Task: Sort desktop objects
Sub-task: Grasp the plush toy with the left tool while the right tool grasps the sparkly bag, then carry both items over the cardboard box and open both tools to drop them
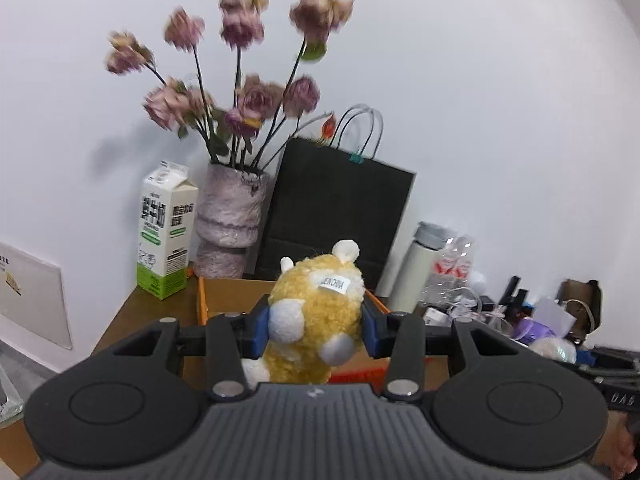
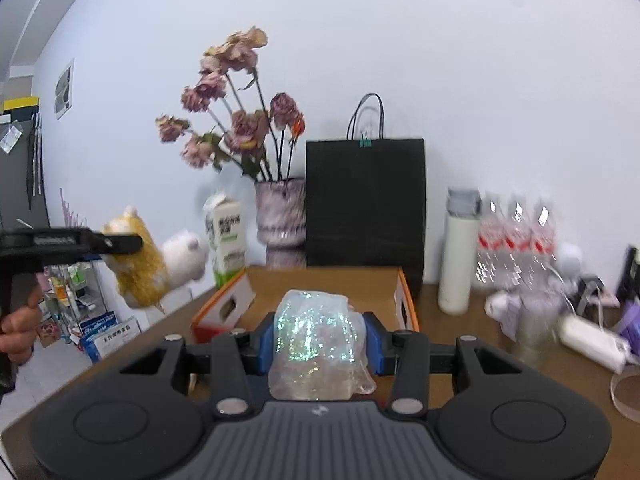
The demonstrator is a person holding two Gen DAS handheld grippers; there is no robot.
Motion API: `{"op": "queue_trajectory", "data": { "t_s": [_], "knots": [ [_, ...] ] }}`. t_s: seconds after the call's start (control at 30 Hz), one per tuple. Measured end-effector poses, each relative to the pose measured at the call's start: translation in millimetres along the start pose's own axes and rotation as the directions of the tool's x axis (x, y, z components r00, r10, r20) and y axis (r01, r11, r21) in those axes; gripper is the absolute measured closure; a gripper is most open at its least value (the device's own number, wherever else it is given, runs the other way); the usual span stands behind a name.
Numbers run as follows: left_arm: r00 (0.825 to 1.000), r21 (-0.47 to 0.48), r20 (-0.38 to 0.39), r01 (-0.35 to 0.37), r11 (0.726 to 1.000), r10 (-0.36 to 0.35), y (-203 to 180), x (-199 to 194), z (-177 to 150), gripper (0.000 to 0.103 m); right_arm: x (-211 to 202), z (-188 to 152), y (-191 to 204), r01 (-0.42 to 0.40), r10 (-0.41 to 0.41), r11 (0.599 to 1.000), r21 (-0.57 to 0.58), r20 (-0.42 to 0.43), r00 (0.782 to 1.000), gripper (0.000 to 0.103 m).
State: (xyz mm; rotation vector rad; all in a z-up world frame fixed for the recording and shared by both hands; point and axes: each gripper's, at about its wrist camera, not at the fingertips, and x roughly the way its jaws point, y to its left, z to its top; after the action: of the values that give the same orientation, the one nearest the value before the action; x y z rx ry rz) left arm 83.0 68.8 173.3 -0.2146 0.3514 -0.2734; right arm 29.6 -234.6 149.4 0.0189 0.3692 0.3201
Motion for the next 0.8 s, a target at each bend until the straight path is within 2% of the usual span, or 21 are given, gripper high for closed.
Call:
{"op": "queue_trajectory", "data": {
  "t_s": [0.13,0.2,0.23,0.27,0.37,0.4,0.47,0.57,0.7,0.8],
  "knots": [
    [0.991,-0.051,-0.099,-0.091,0.995,0.085,7.4,88.3,13.8,0.059,87.4,50.7,-27.5,-0.033,0.036,0.999,0.030,-0.077,0.996,0.061],
    [0.985,-0.030,-0.117,-0.129,0.991,0.125,12.7,130.5,9.9,0.059,137.4,61.4,-34.5,-0.022,0.022,1.000,0.005,-0.127,0.992,0.061],
    [0.978,-0.011,-0.122,-0.174,0.985,0.171,14.1,150.2,5.5,0.059,164.3,64.7,-37.5,-0.010,0.008,1.000,-0.012,-0.160,0.987,0.060],
    [0.966,0.042,-0.127,-0.220,0.975,0.223,12.1,167.1,1.2,0.059,192.3,66.3,-40.6,0.010,-0.015,1.000,-0.024,-0.194,0.981,0.060],
    [0.923,0.250,-0.093,-0.342,0.906,0.374,2.9,212.5,-11.3,0.059,268.3,64.1,-50.3,0.039,-0.050,0.998,-0.043,-0.302,0.952,0.060],
    [0.913,0.281,-0.115,-0.348,0.894,0.391,3.4,226.2,-14.4,0.059,292.1,61.4,-54.0,0.044,-0.059,0.998,-0.052,-0.335,0.940,0.060],
    [0.898,0.313,-0.191,-0.328,0.891,0.397,5.8,248.4,-17.9,0.059,326.2,53.2,-59.0,0.064,-0.081,0.996,-0.058,-0.379,0.922,0.060],
    [0.877,0.365,-0.218,-0.332,0.870,0.427,3.1,267.6,-27.7,0.057,364.6,41.3,-65.1,0.072,-0.094,0.995,-0.069,-0.416,0.905,0.060],
    [0.869,0.463,-0.227,-0.302,0.833,0.441,1.3,278.3,-46.3,0.052,384.8,25.0,-70.0,0.074,-0.091,0.996,-0.055,-0.431,0.898,0.056],
    [0.866,0.457,-0.261,-0.279,0.844,0.427,10.7,284.1,-49.6,0.043,390.8,18.2,-73.0,0.102,-0.108,0.994,-0.037,-0.433,0.895,0.049]
  ]
}}
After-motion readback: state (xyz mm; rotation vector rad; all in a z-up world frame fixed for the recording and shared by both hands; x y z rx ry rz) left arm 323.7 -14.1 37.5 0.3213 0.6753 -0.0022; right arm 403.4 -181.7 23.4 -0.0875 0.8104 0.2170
